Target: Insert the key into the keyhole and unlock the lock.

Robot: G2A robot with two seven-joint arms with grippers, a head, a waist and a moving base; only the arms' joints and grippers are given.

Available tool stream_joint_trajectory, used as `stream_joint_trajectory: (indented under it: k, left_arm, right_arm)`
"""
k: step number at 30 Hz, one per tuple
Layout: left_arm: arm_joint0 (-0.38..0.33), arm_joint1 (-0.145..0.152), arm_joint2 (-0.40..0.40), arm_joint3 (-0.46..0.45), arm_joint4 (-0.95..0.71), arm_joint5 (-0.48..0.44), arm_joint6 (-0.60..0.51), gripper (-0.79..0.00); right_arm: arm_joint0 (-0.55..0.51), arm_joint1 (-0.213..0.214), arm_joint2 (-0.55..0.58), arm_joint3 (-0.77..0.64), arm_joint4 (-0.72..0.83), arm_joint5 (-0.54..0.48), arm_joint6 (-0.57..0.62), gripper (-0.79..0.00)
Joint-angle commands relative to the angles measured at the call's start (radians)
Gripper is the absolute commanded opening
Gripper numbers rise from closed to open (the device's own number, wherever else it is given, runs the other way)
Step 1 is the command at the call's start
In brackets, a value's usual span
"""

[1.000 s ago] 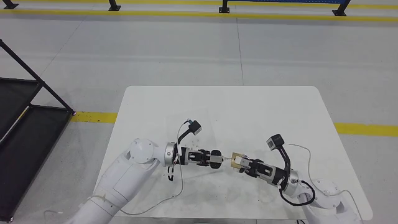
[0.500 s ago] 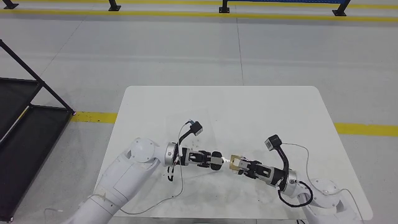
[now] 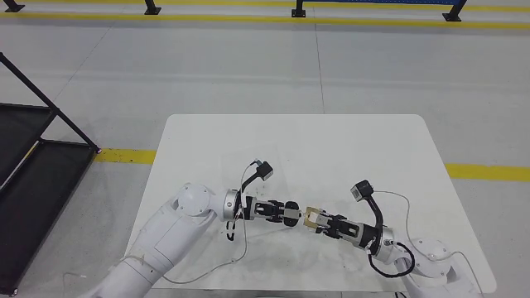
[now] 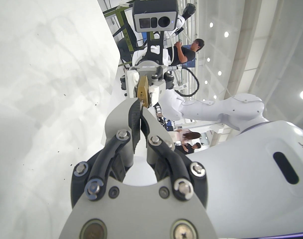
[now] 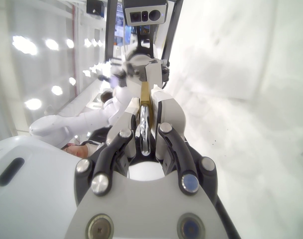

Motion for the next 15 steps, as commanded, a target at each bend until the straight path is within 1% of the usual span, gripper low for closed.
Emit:
stream_joint_trajectory:
  k: [1, 9, 15]
  left_arm:
    - [-0.002, 0.000, 0.004, 0.002, 0.000, 0.000, 0.000, -0.785]
    - [-0.006, 0.001, 0.014, -0.001, 0.025, -0.014, 0.010, -0.785]
    - [0.002, 0.006, 0.010, -0.020, 0.078, -0.048, 0.045, -0.785]
  right_arm:
    - [0.000, 0.001, -0.001, 0.000, 0.000, 0.000, -0.002, -0.785]
    - [-0.001, 0.006, -0.004, 0.001, 0.002, -0.001, -0.018, -0.785]
    - [0.001, 0.009, -0.007, 0.003, 0.005, 0.003, -0.033, -0.785]
